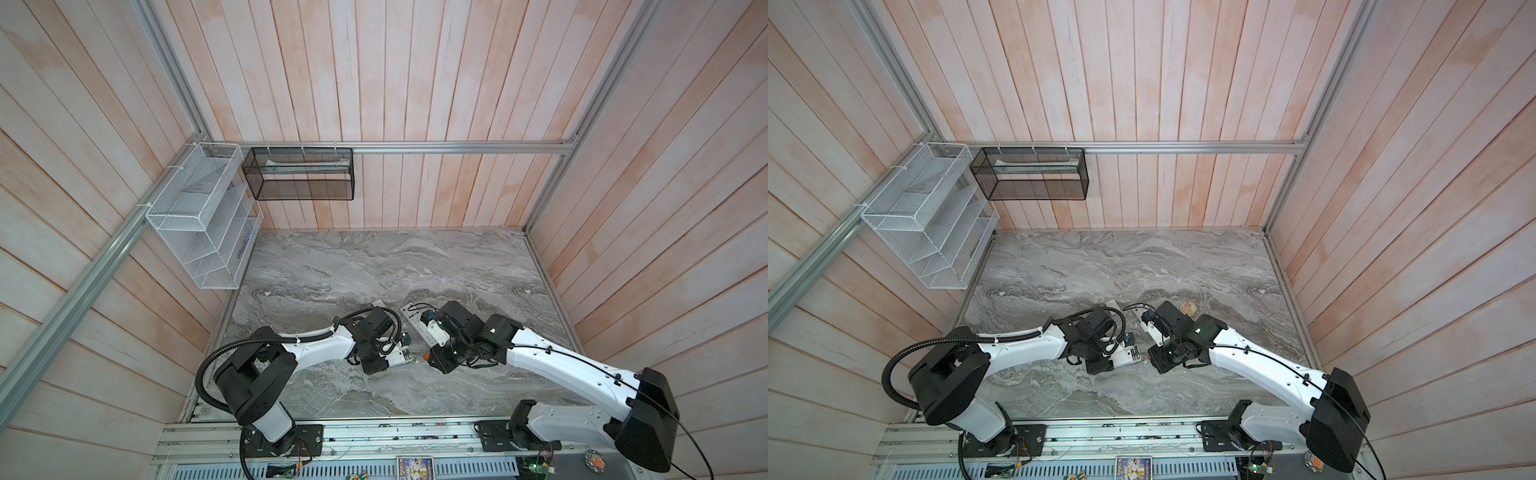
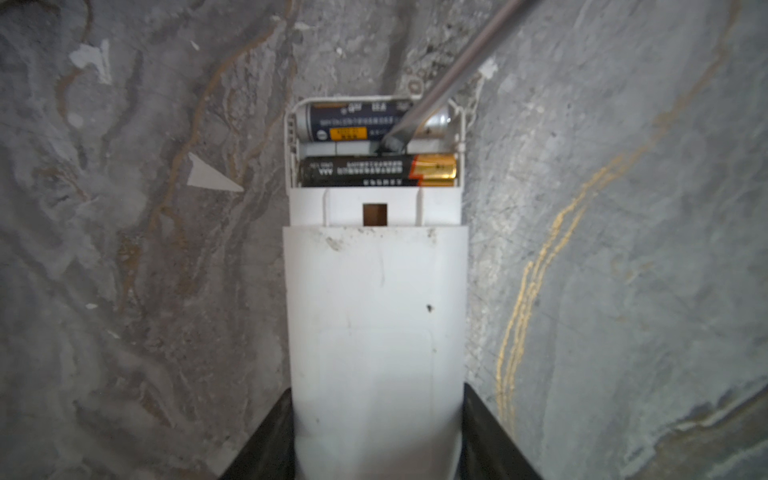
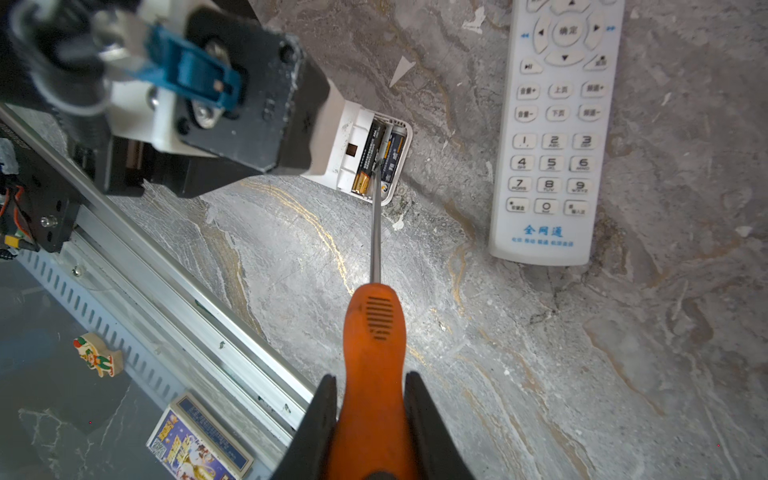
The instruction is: Unload the batteries from the remote control
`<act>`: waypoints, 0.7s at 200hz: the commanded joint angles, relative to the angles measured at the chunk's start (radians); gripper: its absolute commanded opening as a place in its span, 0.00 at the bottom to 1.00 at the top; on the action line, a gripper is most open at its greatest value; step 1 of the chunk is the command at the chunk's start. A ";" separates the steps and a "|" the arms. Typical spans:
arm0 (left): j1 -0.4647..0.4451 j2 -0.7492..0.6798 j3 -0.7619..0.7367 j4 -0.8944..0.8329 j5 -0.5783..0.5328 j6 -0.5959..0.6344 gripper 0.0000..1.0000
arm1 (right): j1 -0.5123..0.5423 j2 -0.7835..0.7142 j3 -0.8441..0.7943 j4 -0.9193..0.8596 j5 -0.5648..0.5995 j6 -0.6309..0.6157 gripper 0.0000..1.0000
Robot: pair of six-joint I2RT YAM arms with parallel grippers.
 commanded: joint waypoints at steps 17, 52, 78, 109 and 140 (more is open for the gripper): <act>0.001 0.007 0.001 -0.084 -0.055 0.115 0.45 | 0.025 0.088 0.040 0.164 -0.151 -0.127 0.05; 0.042 -0.036 0.030 -0.171 -0.061 0.220 0.41 | 0.046 0.162 0.148 0.039 -0.055 -0.305 0.05; 0.065 -0.072 0.042 -0.197 -0.062 0.260 0.41 | 0.046 0.171 0.132 0.038 -0.053 -0.432 0.08; 0.065 -0.104 0.048 -0.203 -0.075 0.285 0.41 | 0.046 0.154 0.098 0.092 -0.037 -0.534 0.08; 0.065 -0.143 0.047 -0.198 -0.109 0.306 0.41 | 0.043 0.150 0.088 0.152 0.028 -0.530 0.06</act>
